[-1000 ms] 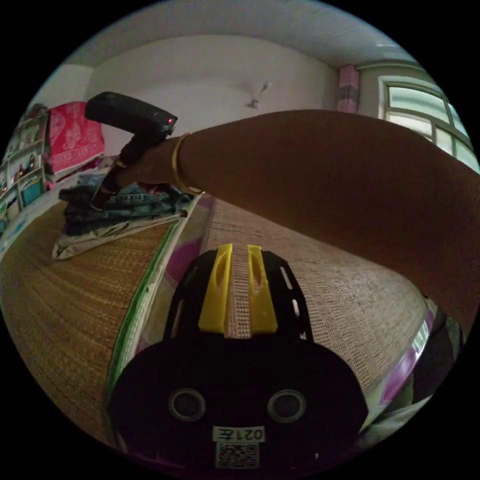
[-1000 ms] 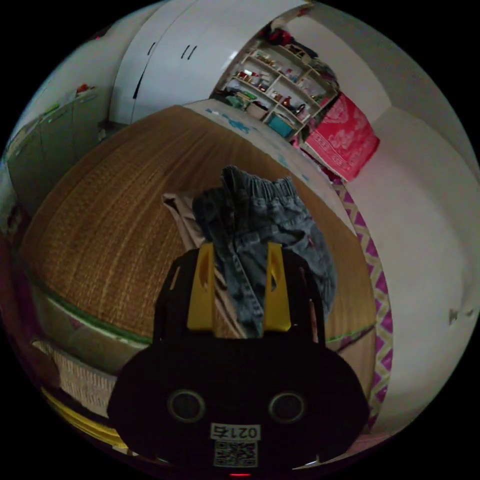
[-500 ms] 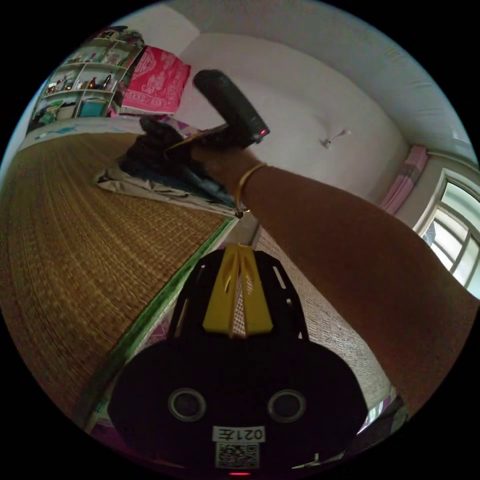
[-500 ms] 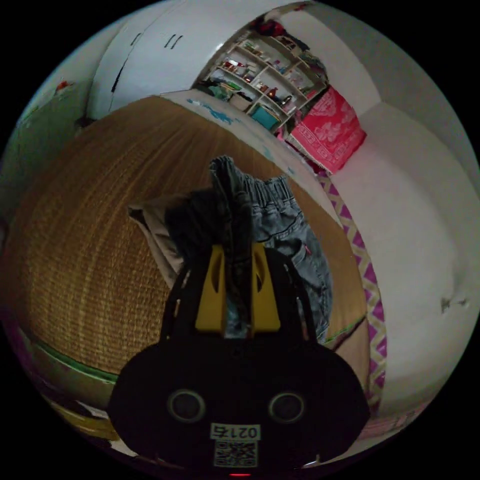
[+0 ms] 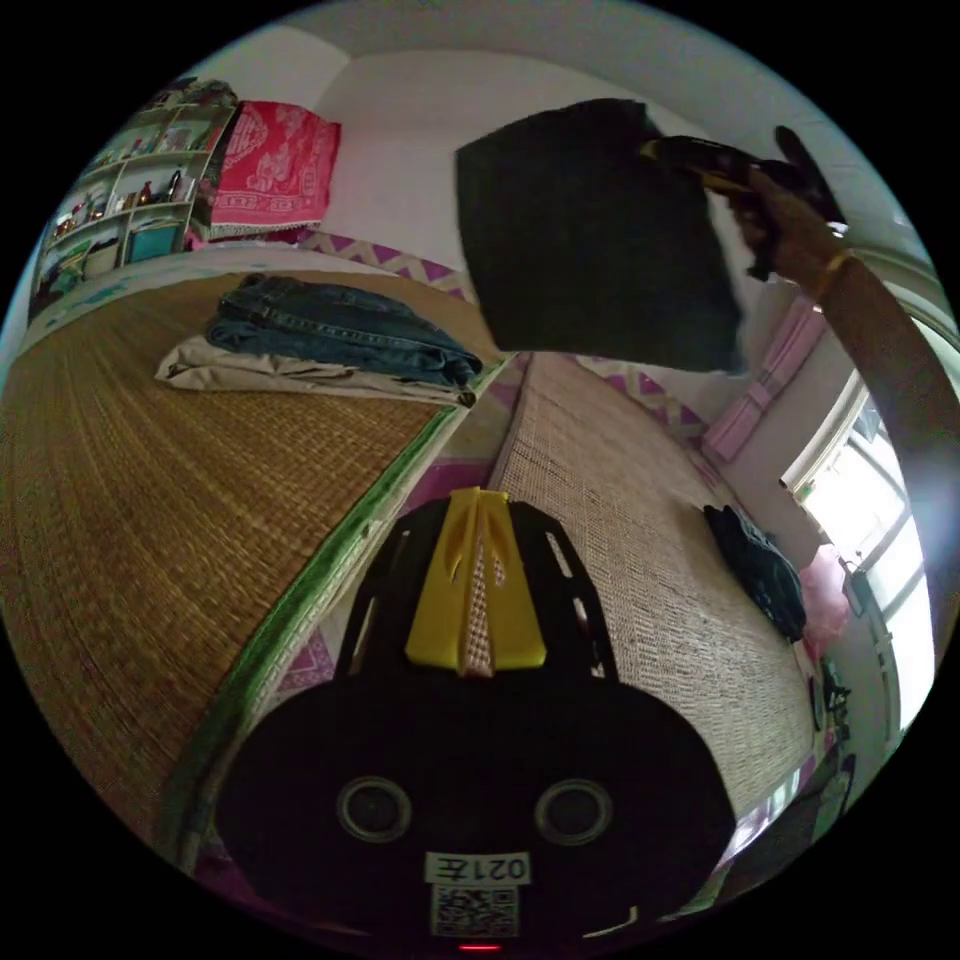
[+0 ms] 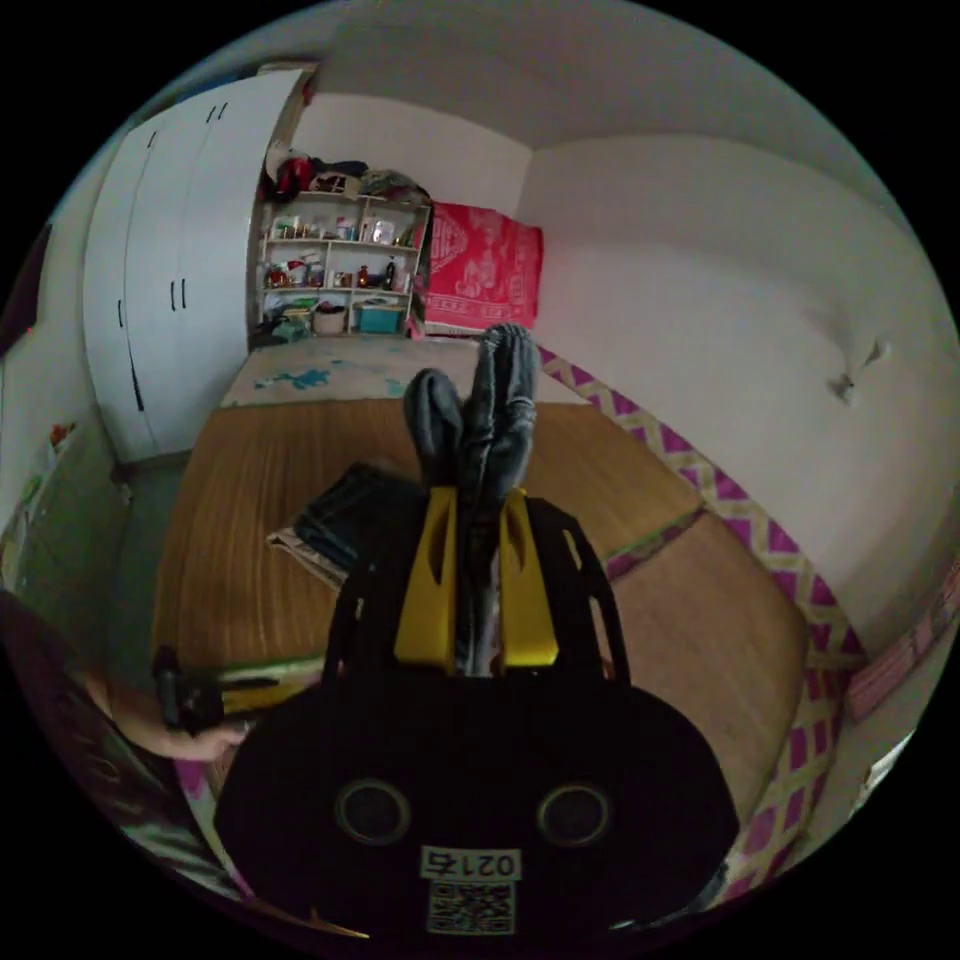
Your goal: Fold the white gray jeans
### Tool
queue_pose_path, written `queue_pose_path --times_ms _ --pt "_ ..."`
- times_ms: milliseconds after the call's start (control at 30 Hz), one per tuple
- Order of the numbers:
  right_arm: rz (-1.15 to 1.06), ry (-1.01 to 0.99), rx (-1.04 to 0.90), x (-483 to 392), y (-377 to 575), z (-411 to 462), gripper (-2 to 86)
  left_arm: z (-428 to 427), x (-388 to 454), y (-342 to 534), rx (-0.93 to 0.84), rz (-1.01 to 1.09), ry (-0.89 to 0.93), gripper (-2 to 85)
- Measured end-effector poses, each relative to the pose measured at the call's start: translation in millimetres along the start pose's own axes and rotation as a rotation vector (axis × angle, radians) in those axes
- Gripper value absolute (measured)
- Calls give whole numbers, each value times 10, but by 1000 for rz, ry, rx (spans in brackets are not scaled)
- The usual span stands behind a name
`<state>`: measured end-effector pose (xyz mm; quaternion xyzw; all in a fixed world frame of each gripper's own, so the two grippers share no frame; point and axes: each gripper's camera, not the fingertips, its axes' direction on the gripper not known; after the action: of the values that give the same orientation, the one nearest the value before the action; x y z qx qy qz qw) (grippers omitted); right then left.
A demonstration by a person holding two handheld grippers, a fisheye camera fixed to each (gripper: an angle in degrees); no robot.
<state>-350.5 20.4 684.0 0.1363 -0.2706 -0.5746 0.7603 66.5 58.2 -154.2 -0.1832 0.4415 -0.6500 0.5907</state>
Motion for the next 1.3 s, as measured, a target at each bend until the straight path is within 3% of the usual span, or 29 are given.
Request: queue_pose_path --times_ms 167,300,433,533,633,800,933,1033,1100,1233,1300 --pt "-217 86 -182 -478 516 -811 63 -144 45 58 10 -14 12 -10" --pt "-442 62 -458 -1481 1547 -601 63 -551 68 105 -34 -15 132 -10" --pt "-417 -95 -609 -2124 2487 -382 67 -863 143 334 -104 72 177 -10" --pt "-271 -1 -493 -2105 2608 -755 71 -1034 218 536 -164 164 135 -10" --pt "-132 -80 -345 -1772 2426 -1348 84 -1132 266 678 -197 197 106 -9" --pt "-143 -114 -388 -1421 2111 -1619 127 -1139 419 880 -244 194 124 -9" --pt "-140 -9 -387 -1111 2082 -1640 68 -1127 538 1005 -255 181 126 -9" --pt "140 -190 -307 -252 1991 -2053 37 -1108 654 1099 -266 192 119 -9" --pt "392 -308 -131 676 2054 -2680 24 -1082 804 1165 -275 235 115 -8" --pt "701 -296 173 2068 2491 -4027 13 -1003 1138 1247 -285 319 119 2" --pt "833 -186 338 2753 2968 -5012 10 -945 1401 1290 -289 362 148 16"
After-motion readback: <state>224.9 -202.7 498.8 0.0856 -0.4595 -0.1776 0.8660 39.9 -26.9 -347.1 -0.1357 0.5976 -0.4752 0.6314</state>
